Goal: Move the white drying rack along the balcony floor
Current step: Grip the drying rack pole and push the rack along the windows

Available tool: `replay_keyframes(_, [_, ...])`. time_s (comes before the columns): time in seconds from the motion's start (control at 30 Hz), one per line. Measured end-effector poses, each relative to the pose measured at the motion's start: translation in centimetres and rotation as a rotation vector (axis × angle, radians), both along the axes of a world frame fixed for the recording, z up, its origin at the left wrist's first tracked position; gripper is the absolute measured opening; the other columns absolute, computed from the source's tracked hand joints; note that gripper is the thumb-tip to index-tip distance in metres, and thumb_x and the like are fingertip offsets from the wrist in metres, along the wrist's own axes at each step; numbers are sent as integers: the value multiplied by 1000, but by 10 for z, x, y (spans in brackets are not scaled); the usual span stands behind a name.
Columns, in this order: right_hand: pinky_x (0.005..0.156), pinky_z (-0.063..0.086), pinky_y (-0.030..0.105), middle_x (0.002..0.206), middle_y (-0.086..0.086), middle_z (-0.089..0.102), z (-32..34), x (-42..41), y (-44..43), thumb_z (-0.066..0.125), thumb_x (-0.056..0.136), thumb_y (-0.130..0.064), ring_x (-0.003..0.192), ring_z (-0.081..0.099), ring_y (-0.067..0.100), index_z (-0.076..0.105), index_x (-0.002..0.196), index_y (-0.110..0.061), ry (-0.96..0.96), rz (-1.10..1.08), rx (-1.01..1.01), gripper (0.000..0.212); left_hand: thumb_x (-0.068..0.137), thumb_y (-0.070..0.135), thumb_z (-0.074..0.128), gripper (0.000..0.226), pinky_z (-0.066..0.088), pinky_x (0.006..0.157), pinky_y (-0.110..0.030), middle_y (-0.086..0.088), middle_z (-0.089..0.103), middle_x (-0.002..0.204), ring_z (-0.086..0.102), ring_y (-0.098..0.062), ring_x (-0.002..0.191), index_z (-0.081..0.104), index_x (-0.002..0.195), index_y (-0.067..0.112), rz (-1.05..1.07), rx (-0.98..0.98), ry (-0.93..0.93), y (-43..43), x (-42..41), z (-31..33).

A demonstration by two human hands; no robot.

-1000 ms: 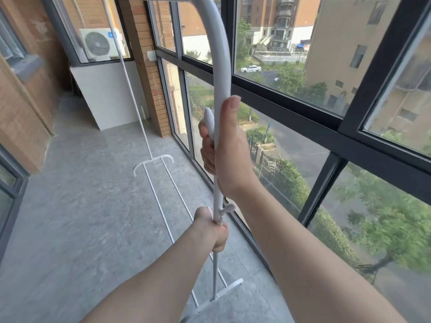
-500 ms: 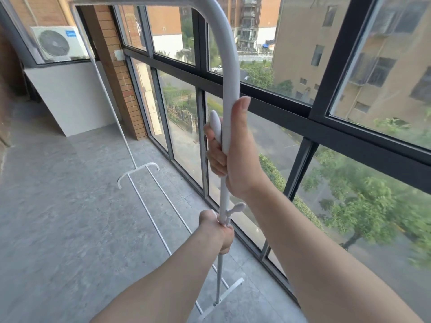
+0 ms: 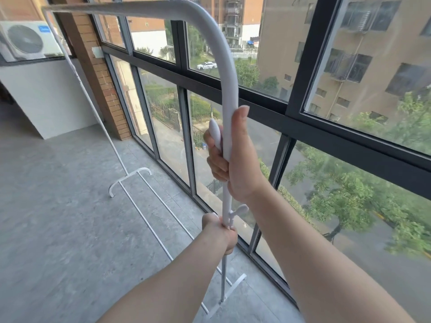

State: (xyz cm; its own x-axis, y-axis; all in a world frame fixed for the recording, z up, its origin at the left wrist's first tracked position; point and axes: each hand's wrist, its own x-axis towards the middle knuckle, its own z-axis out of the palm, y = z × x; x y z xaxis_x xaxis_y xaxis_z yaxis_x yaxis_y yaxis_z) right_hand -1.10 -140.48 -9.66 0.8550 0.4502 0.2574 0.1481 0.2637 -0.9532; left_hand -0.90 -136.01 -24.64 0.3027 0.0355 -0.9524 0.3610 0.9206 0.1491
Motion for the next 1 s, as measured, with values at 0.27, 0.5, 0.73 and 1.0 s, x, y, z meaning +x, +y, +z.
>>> replay_keyframes(0.27, [43, 17, 28, 49, -7, 28, -9, 17, -25, 38, 54, -109, 43, 16, 14, 50, 67, -24, 33, -24, 1, 87, 91, 24, 42, 33, 42, 47, -23, -26, 41, 110, 48, -26, 107, 65, 90, 0, -50, -16, -12, -18, 15, -15])
replay_keyframes(0.5, [41, 17, 26, 47, -10, 30, -11, 29, -36, 34, 61, -106, 41, 16, 13, 51, 67, -25, 32, -44, 13, 84, 95, 24, 47, 34, 54, 78, -15, -22, 50, 101, 50, -22, 93, 62, 89, -5, -192, -86, -45, -16, 24, -21])
replay_keyframes(0.73, [47, 29, 29, 47, 2, 42, -17, 30, -30, 21, 71, -103, 40, 29, 20, 67, 80, -9, -43, -248, -89, 105, 86, 7, 58, 37, 63, 75, -38, -29, 33, 147, 54, -49, 100, 60, 119, -9, -633, -40, -125, 13, 28, -28])
replay_keyframes(1.0, [91, 52, 55, 105, -6, 63, -16, 8, -16, 46, 102, -61, 100, 64, 26, 58, 115, -26, -423, -874, -191, 39, 89, 13, 61, 25, 43, 108, -51, -33, 33, 152, 35, -48, 143, 62, 110, -1, -739, 84, -211, 84, 52, -27])
